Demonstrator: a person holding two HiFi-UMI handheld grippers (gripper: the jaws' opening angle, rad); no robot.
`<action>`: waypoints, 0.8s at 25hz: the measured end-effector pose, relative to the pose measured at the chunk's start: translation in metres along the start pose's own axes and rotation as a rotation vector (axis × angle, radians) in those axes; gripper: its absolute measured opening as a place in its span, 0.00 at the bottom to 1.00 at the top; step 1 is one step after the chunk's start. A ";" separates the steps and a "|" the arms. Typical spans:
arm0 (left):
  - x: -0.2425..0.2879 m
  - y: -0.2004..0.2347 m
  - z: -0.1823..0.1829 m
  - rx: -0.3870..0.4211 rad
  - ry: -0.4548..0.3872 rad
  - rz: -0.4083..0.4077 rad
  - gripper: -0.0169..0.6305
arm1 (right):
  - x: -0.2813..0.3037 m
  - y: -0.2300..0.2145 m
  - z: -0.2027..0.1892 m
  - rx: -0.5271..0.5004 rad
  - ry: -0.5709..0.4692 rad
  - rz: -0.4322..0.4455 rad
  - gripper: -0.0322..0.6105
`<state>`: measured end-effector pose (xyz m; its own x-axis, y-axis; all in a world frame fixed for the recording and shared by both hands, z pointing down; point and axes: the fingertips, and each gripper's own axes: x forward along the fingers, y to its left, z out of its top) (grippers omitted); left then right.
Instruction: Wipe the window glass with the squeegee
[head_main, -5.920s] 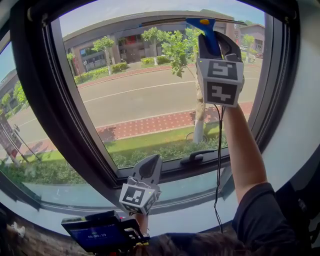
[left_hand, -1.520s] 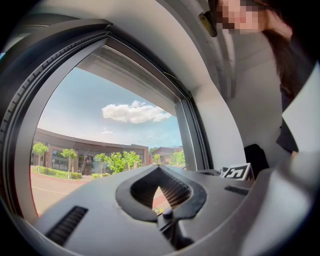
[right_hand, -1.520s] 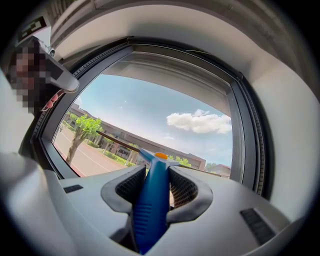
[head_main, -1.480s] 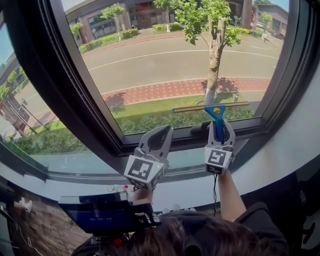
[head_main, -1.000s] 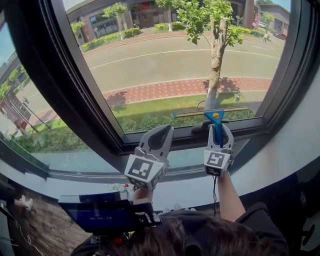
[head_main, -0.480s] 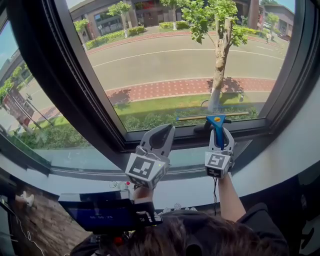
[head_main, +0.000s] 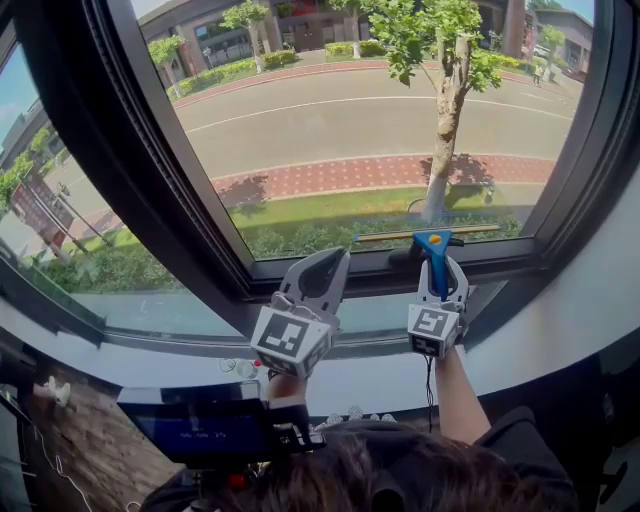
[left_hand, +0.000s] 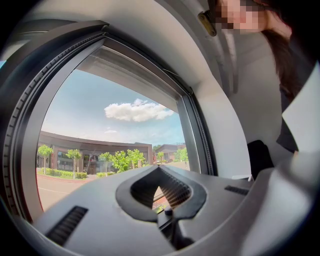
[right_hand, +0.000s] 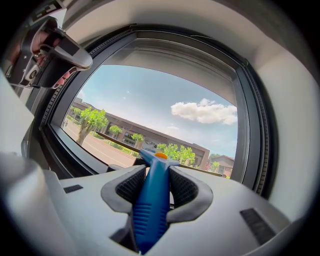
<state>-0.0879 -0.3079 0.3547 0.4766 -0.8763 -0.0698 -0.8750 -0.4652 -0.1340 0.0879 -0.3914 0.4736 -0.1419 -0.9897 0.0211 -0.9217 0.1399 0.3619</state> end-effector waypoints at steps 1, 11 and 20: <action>0.001 -0.001 -0.001 0.000 -0.002 0.002 0.03 | 0.001 0.000 -0.001 0.001 0.000 0.001 0.27; -0.006 -0.003 -0.001 0.004 0.013 0.082 0.03 | -0.022 -0.026 0.033 0.037 -0.062 -0.003 0.27; -0.038 0.017 -0.020 0.004 0.054 0.191 0.03 | -0.036 -0.029 0.095 0.054 -0.162 0.029 0.27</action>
<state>-0.1221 -0.2848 0.3747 0.2966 -0.9541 -0.0410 -0.9487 -0.2894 -0.1272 0.0856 -0.3566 0.3735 -0.2208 -0.9678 -0.1211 -0.9338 0.1739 0.3128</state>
